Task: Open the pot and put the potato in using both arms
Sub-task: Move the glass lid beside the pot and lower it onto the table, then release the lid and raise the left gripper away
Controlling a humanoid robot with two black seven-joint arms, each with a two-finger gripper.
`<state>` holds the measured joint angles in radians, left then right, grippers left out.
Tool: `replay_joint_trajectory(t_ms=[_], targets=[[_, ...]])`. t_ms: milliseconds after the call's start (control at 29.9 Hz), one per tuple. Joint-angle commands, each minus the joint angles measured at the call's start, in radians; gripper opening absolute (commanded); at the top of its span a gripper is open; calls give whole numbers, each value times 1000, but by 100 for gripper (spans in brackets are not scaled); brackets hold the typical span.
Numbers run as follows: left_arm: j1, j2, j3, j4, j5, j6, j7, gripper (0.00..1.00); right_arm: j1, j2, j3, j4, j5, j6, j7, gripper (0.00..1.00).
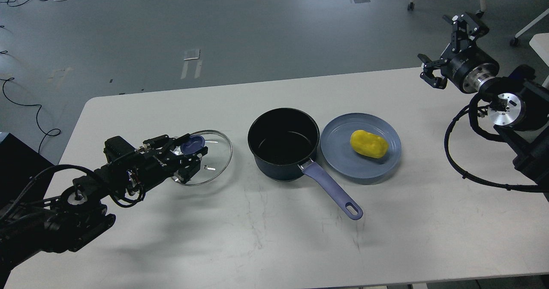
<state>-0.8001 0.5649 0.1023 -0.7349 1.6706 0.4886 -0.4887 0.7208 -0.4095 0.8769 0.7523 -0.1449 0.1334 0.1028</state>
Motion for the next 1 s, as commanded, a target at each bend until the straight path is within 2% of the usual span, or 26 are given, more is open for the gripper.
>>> replay_joint_trajectory(t_ms=[0,201,267,368,434,468,501,802,869,969], targets=[[2,-34,0,54,0,0,0,56,0,-2,0,-1,1,0,0,100],[15,-48,0,55,0,0,0,58,-1,-2,0,-2,1,0,0,100],[16,-48,0,55,0,0,0,67,-6,-2,0,-1,1,0,0,100],[21,-48,0,54,0,0,0,71,-8,-2,0,-2,1,0,0,100],[21,-46,0,52,-2,0,0,81,-9,-2,2,-2,1,0,0,100],[22,-46,0,54,-9,0,0,96,-11,-2,1,-2,1,0,1,100],[22,-46,0,54,-12,0,0,98,-11,-2,2,-1,1,0,3,100],[13,-30,-15,26,-67,0,0,98,-12,-12,0,7,1,9,3,100],[-5,-16,-23,-29,-159,0,0,98,-9,-20,-1,16,-1,14,3,100],[-94,36,-27,-106,-357,0,0,98,5,-37,-18,47,-5,14,3,100]])
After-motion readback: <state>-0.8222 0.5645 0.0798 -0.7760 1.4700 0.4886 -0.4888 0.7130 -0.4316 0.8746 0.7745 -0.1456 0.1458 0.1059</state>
